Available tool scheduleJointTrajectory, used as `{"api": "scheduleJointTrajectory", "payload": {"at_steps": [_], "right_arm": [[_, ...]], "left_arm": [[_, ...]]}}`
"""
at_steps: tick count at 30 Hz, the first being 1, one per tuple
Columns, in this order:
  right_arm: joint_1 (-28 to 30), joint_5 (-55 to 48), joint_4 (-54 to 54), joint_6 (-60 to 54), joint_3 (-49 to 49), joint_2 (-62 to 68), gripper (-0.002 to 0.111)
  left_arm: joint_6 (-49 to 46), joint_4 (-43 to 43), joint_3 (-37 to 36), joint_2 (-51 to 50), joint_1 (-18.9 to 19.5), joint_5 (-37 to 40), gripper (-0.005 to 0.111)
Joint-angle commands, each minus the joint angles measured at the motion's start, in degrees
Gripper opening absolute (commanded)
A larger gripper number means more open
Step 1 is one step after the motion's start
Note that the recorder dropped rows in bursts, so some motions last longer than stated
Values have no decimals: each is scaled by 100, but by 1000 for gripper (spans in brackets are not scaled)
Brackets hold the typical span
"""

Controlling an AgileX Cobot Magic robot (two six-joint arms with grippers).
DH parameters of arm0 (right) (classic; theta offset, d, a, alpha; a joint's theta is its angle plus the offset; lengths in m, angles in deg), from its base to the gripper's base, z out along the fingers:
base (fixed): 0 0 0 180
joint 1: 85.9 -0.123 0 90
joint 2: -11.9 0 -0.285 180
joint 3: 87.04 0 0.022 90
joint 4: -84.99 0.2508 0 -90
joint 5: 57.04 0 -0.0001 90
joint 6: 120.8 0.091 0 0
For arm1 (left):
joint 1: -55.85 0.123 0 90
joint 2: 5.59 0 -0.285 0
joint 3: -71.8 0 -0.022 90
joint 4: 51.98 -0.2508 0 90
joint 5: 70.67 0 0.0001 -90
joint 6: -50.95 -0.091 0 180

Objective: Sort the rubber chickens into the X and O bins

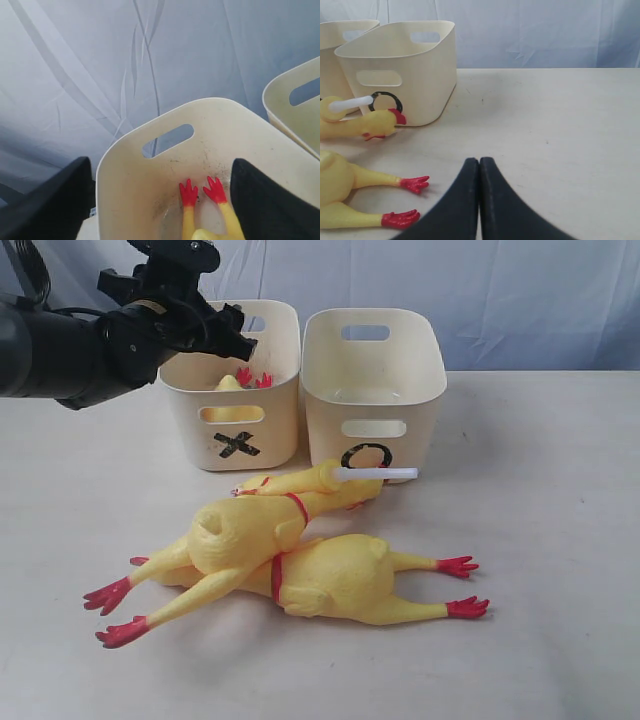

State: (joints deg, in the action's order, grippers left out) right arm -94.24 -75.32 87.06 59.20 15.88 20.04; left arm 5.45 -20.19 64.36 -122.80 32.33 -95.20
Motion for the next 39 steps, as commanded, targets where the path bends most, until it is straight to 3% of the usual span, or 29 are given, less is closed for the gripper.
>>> {"api": "scheduleJointTrajectory", "payload": {"at_steps": [1, 13, 15, 18, 20, 24, 32, 39], "right_arm": [[31, 43, -3, 0, -13, -35, -1], [31, 43, -3, 0, -13, -35, -1], [31, 43, -3, 0, -13, -35, -1], [31, 43, -3, 0, -13, -35, -1], [31, 43, -3, 0, -13, -35, -1], [31, 43, -3, 0, -13, -35, -1], [31, 43, -3, 0, -13, -35, -1], [31, 43, -3, 0, -13, -35, -1]], "left_arm": [[60, 118, 36, 9, -4, -75, 72], [48, 128, 36, 445, -4, 315, 70], [48, 128, 36, 662, -4, 660, 55], [35, 128, 36, 937, -4, 1396, 17], [-14, -10, 36, 1105, -4, 1923, 0], [12, -794, 36, 1366, 78, 3524, 0], [1386, -2220, -18, 2140, 979, 5713, 0], [1459, -2516, -1407, 3581, 1396, 5375, 0]]}}
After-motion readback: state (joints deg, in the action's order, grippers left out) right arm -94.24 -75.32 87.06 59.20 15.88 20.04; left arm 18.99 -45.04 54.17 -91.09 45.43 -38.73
